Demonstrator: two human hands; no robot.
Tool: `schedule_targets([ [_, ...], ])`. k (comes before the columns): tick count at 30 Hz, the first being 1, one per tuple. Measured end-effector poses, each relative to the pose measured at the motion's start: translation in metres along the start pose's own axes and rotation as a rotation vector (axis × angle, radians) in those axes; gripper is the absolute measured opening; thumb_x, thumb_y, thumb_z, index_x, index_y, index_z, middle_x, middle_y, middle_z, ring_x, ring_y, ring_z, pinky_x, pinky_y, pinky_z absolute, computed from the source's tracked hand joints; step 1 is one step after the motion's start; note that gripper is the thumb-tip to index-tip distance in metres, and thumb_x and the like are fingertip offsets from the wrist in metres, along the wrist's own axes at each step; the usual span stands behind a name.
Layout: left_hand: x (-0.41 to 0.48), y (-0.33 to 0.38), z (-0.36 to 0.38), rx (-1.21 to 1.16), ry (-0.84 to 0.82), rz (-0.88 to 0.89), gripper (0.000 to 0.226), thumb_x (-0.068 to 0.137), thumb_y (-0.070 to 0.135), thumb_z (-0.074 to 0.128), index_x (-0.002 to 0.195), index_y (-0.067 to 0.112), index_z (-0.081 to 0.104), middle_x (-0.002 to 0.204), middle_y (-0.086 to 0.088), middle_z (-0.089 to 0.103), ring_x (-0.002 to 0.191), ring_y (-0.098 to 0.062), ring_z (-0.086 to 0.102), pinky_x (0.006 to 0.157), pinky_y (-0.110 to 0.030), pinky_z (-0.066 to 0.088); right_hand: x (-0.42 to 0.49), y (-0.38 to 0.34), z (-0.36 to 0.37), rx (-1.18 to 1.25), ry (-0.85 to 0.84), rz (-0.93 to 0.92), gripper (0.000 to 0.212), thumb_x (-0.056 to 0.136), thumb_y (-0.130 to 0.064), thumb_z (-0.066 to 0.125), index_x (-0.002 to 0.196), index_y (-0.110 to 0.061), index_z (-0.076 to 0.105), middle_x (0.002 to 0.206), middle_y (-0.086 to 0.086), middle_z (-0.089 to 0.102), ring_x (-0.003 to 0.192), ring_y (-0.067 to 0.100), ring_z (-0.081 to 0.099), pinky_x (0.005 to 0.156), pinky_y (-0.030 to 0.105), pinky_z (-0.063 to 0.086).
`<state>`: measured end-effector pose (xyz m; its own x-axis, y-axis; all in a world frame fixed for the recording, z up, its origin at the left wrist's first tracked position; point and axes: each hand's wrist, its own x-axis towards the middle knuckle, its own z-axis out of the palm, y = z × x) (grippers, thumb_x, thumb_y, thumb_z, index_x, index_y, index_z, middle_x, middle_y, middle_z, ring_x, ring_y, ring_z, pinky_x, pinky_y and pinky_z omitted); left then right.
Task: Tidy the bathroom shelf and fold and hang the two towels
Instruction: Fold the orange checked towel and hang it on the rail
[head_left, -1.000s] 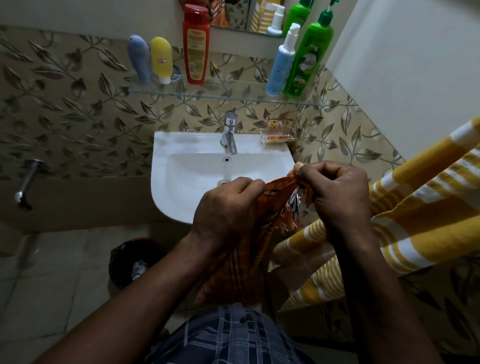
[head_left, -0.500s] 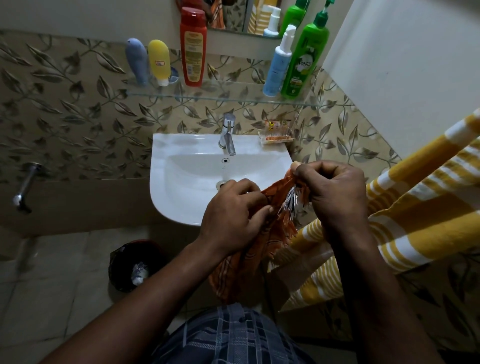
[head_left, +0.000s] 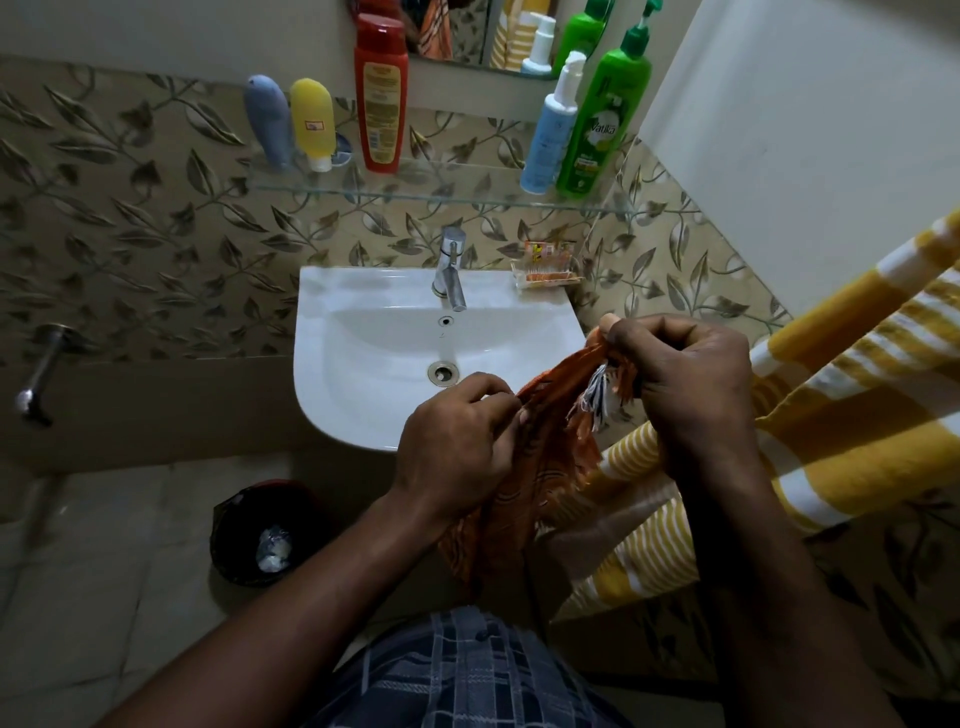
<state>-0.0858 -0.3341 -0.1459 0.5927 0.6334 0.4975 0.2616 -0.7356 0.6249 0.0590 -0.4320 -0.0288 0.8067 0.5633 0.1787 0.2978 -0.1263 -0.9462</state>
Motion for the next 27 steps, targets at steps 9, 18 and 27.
schedule_targets([
  [9, -0.005, 0.000, -0.004, -0.084, 0.068, -0.002, 0.016, 0.096, 0.027, 0.068, 0.094, 0.016, 0.080, 0.095, 0.005, 0.073, 0.082, -0.013, 0.069, 0.070, -0.036, 0.058, 0.001, 0.001, -0.001, 0.007, 0.007, 0.005, 0.019, 0.090, -0.018, 0.080, 0.078, -0.004, 0.077, 0.065, 0.008, 0.072, 0.051, 0.015, 0.062, 0.049, 0.026, 0.049],
  [18, -0.009, 0.004, -0.002, -0.010, 0.071, 0.113, 0.018, 0.097, 0.029, 0.069, 0.097, 0.015, 0.081, 0.099, 0.001, 0.075, 0.083, -0.017, 0.070, 0.066, -0.037, 0.058, -0.002, 0.001, 0.002, 0.011, -0.009, -0.008, 0.020, 0.091, -0.020, 0.079, 0.078, -0.005, 0.076, 0.066, 0.006, 0.073, 0.055, 0.016, 0.066, 0.051, 0.027, 0.050],
  [27, -0.011, 0.009, 0.000, 0.266, 0.165, 0.310, 0.026, 0.104, 0.030, 0.060, 0.096, 0.012, 0.077, 0.105, -0.004, 0.077, 0.077, -0.025, 0.070, 0.058, -0.037, 0.053, -0.001, -0.003, 0.001, -0.013, 0.013, -0.015, 0.018, 0.091, -0.022, 0.079, 0.079, -0.008, 0.078, 0.069, 0.005, 0.075, 0.059, 0.016, 0.069, 0.054, 0.027, 0.053],
])
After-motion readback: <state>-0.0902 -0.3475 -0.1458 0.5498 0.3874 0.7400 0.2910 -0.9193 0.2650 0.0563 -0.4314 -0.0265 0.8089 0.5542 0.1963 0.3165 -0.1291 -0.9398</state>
